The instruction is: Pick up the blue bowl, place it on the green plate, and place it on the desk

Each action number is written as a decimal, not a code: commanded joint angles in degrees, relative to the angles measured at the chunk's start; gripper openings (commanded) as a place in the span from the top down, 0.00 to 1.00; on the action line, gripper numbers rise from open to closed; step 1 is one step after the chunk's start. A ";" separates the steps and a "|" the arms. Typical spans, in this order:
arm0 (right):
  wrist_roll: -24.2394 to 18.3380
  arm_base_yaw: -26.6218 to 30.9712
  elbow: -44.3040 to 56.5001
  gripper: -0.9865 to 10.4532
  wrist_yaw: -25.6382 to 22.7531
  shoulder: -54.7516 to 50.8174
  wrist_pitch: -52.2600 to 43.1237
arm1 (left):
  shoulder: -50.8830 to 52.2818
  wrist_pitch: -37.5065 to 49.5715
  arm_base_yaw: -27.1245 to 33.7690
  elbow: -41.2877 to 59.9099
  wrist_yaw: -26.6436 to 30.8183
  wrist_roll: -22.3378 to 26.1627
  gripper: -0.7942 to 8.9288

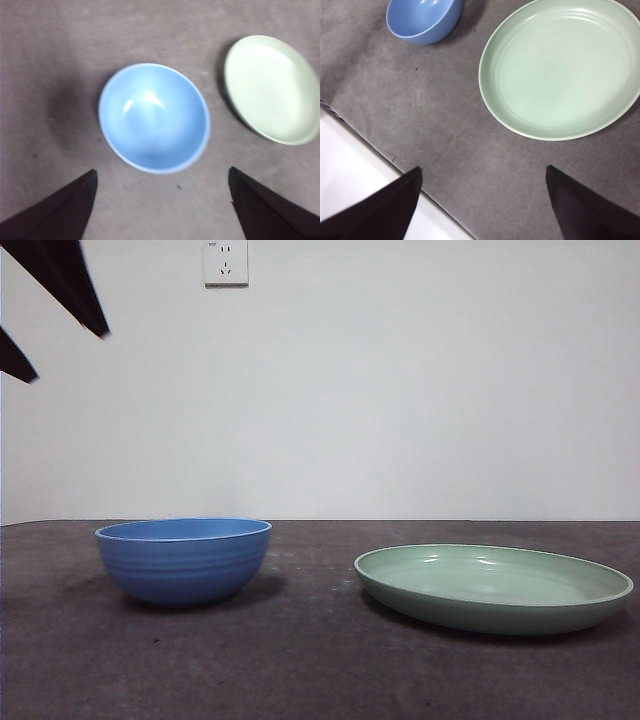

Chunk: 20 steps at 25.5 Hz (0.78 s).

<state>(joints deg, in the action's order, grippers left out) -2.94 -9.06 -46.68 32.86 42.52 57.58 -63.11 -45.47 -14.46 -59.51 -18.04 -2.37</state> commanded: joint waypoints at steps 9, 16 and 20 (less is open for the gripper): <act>0.59 -0.20 -1.05 0.57 0.11 0.44 -0.90 | -25.73 4.13 -2.16 -9.55 9.29 0.17 0.51; 0.59 -0.20 -1.05 0.57 0.11 0.46 -1.49 | -35.06 8.37 -2.19 -9.55 10.80 0.15 0.51; 0.59 -0.20 -1.05 0.57 0.09 0.46 -1.49 | -36.79 8.39 -2.19 -9.55 10.80 0.09 0.61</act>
<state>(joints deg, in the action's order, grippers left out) -2.72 -9.06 -46.68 32.84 42.52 56.51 -99.02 -37.43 -16.38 -67.81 -7.38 -2.44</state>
